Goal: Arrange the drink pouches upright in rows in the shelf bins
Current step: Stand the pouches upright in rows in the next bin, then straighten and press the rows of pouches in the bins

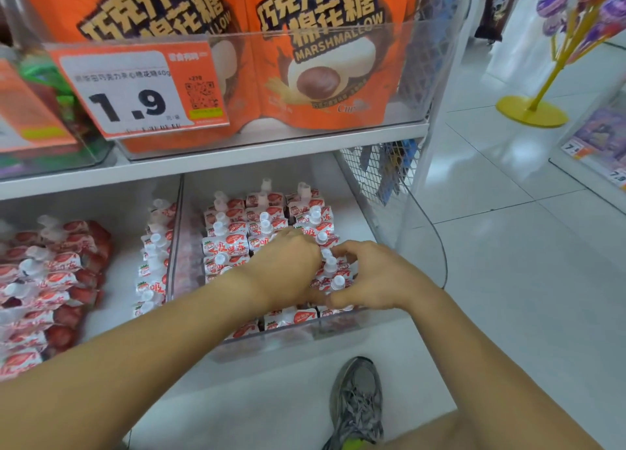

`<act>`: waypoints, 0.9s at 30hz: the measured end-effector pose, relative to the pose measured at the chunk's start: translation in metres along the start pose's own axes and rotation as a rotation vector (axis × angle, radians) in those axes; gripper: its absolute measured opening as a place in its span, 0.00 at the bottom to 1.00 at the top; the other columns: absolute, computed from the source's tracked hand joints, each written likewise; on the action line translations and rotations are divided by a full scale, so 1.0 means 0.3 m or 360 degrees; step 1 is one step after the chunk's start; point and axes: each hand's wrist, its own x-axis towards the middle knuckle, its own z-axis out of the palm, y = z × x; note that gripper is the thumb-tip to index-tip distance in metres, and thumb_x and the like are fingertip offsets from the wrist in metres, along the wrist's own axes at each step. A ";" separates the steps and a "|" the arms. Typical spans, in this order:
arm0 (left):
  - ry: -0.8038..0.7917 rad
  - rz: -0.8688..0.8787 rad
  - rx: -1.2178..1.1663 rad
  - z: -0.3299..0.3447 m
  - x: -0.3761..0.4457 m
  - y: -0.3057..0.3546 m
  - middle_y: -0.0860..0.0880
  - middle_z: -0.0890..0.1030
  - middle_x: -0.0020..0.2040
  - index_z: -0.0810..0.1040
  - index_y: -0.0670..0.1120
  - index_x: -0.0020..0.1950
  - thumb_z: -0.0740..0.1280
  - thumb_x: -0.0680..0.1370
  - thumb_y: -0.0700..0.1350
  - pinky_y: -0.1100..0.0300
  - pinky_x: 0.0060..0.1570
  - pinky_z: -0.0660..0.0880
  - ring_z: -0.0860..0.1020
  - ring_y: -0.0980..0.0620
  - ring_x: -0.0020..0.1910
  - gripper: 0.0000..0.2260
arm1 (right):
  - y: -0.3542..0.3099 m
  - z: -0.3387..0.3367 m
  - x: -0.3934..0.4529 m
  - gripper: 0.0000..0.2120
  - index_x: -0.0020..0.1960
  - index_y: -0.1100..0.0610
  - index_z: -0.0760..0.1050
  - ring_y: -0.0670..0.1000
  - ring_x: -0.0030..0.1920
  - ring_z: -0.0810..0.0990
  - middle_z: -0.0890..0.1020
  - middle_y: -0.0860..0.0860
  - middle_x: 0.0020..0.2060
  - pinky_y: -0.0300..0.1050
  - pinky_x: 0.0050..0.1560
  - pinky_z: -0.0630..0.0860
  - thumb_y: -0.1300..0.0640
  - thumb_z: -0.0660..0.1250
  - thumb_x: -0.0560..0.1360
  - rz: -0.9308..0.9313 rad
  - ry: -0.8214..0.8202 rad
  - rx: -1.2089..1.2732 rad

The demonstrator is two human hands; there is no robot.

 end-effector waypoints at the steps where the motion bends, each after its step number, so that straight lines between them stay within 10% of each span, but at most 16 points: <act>1: -0.0014 -0.0020 -0.0052 -0.002 0.004 0.001 0.49 0.72 0.38 0.72 0.46 0.35 0.69 0.72 0.61 0.60 0.43 0.64 0.68 0.50 0.41 0.19 | -0.004 -0.008 -0.003 0.37 0.69 0.47 0.72 0.43 0.43 0.77 0.77 0.43 0.59 0.38 0.46 0.71 0.44 0.79 0.62 0.0008 0.0000 0.0004; 9: -0.0055 -0.0071 -0.0313 0.005 0.068 0.062 0.46 0.73 0.44 0.74 0.46 0.36 0.70 0.73 0.58 0.61 0.40 0.62 0.73 0.48 0.51 0.16 | 0.041 -0.074 -0.085 0.29 0.62 0.46 0.77 0.46 0.53 0.80 0.81 0.43 0.54 0.37 0.48 0.74 0.39 0.78 0.65 -0.0037 0.0166 -0.0221; 14: -0.0001 -0.0559 -0.0949 0.031 0.049 0.133 0.45 0.69 0.64 0.70 0.44 0.65 0.74 0.70 0.56 0.56 0.60 0.72 0.73 0.46 0.61 0.28 | 0.163 -0.113 -0.182 0.09 0.46 0.50 0.80 0.44 0.40 0.81 0.83 0.43 0.40 0.34 0.39 0.77 0.55 0.77 0.70 -0.0122 0.1507 0.0556; 22: -0.0219 -0.1090 -0.2519 0.013 0.078 0.193 0.47 0.73 0.64 0.53 0.49 0.76 0.78 0.68 0.50 0.49 0.55 0.78 0.77 0.46 0.59 0.45 | 0.312 -0.105 -0.071 0.24 0.70 0.43 0.73 0.45 0.64 0.78 0.79 0.37 0.63 0.54 0.67 0.74 0.48 0.71 0.75 -0.0161 0.0623 0.1125; 27: -0.0201 -0.0949 -0.2805 0.035 0.125 0.237 0.59 0.81 0.35 0.66 0.58 0.54 0.74 0.72 0.38 0.63 0.31 0.78 0.81 0.62 0.31 0.23 | 0.326 -0.102 -0.096 0.21 0.70 0.44 0.73 0.41 0.66 0.76 0.79 0.38 0.64 0.49 0.68 0.74 0.48 0.67 0.77 -0.0219 0.0590 0.1171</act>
